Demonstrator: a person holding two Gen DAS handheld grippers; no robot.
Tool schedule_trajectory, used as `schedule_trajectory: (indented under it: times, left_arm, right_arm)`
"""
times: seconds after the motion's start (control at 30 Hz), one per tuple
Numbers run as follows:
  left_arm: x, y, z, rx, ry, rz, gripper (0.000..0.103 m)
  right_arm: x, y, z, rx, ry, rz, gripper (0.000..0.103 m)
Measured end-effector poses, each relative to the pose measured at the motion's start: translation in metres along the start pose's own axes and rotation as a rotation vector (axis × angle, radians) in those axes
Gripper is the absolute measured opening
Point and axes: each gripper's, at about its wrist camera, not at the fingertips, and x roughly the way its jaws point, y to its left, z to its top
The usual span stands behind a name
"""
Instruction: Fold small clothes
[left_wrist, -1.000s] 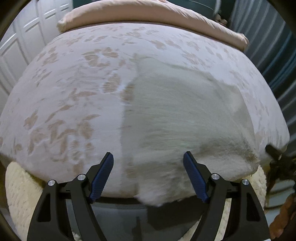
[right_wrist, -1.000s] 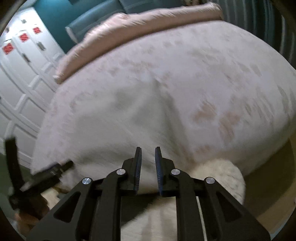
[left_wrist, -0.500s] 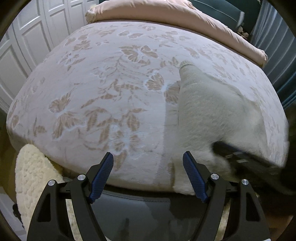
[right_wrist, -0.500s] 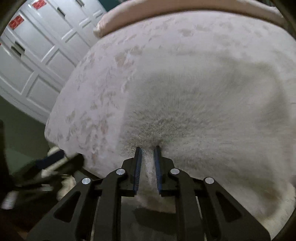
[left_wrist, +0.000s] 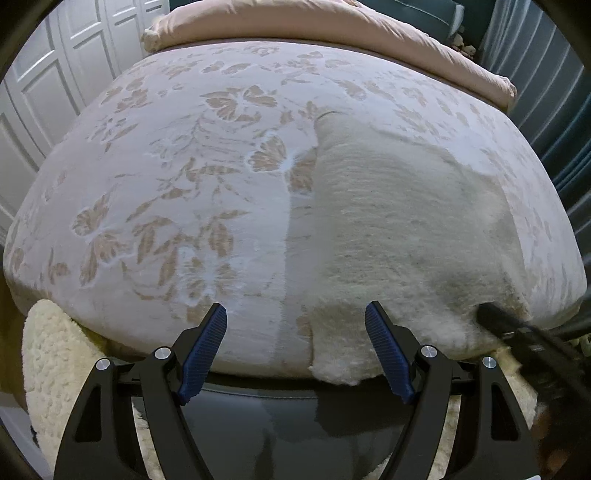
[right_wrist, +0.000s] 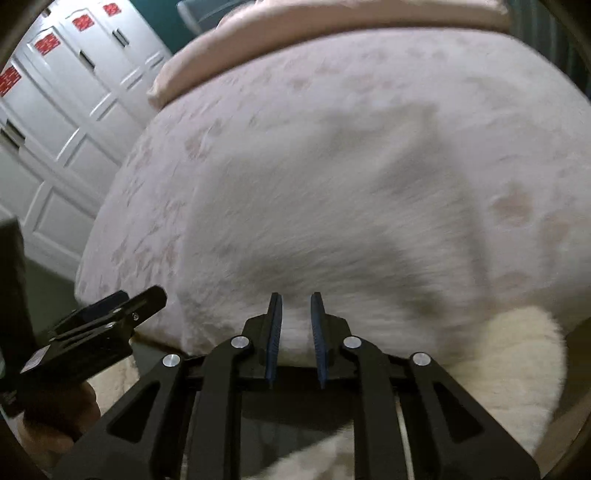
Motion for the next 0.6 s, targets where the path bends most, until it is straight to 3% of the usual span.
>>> schedule_trajectory:
  times: [0.13, 0.23, 0.43, 0.6]
  left_arm:
    - [0.005, -0.011, -0.002, 0.015, 0.014, -0.012, 0.075]
    - [0.007, -0.025, -0.004, 0.039, 0.028, -0.026, 0.075]
    - [0.007, -0.047, -0.002, 0.086, 0.029, -0.051, 0.075]
    - [0.019, -0.061, 0.005, 0.091, 0.041, -0.054, 0.075]
  right_arm:
    - [0.014, -0.043, -0.016, 0.041, 0.066, -0.151, 0.014]
    - [0.031, -0.058, -0.027, 0.093, 0.129, -0.107, 0.013]
    - [-0.011, -0.065, -0.011, 0.167, -0.039, -0.045, 0.015]
    - [-0.019, -0.088, 0.002, 0.216, -0.057, -0.005, 0.015]
